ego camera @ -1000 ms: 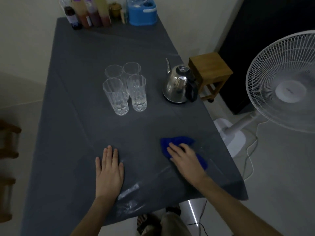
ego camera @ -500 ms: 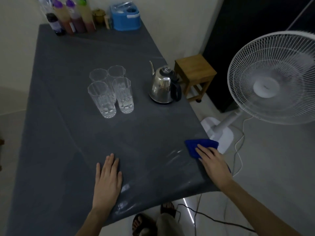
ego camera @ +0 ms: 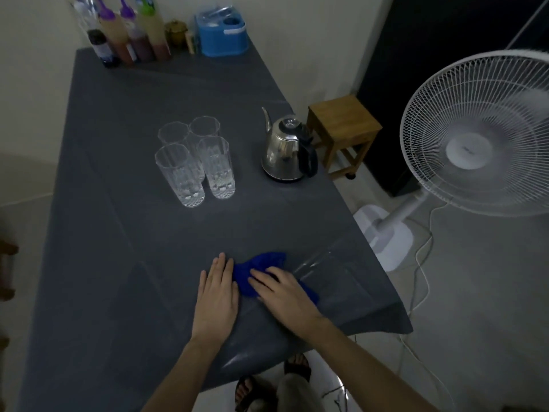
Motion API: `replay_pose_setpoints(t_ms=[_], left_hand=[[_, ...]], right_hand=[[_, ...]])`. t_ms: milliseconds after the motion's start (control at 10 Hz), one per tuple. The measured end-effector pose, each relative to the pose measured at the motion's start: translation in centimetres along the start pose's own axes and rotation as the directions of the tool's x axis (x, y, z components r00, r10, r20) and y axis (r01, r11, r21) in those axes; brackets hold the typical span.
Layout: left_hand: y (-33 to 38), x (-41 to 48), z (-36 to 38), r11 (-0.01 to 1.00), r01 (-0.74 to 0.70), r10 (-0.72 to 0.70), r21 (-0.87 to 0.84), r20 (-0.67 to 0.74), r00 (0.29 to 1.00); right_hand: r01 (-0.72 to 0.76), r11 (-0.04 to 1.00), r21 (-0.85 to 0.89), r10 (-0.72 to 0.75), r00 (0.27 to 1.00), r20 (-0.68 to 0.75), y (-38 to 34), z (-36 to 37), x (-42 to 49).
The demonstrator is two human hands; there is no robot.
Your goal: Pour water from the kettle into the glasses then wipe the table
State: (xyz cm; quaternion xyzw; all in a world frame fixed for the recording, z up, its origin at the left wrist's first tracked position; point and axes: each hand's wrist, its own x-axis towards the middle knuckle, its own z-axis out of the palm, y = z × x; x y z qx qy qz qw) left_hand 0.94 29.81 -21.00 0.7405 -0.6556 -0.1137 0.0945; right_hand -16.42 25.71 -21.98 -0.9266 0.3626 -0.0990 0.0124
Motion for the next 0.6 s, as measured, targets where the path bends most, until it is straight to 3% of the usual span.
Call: replay_pose_setpoints(t_ms=[100,200,300,500,600], left_hand=[[-0.1,0.3,0.2,0.998,-0.017,0.015,0.054,0.036,0.999],[-0.2,0.3,0.5,0.993,-0.019,0.012,0.118,0.056,0.998],[-0.1,0.2,0.3,0.992,-0.008,-0.003,0.129,0.088,0.996],[0.0,0.6,-1.3,0.989,-0.018,-0.015,0.147,0.22,0.975],[-0.3,1.2,-2.7,0.996,-0.024,0.007,0.088,0.19,0.982]], right_hand=[[-0.034,0.998,-0.054,0.034,0.999,0.002,3.5,0.1,-2.5],[-0.242,0.967,-0.078,0.242,0.97,-0.009,7.6,-1.2,-5.2],[-0.443,0.891,-0.096,0.445,0.895,-0.001,10.4,-3.4,-6.9],[-0.496,0.846,-0.195,0.514,0.857,0.049,9.3,-5.1,-5.5],[-0.384,0.898,-0.214,0.395,0.919,0.008,7.8,-7.0,-3.4]])
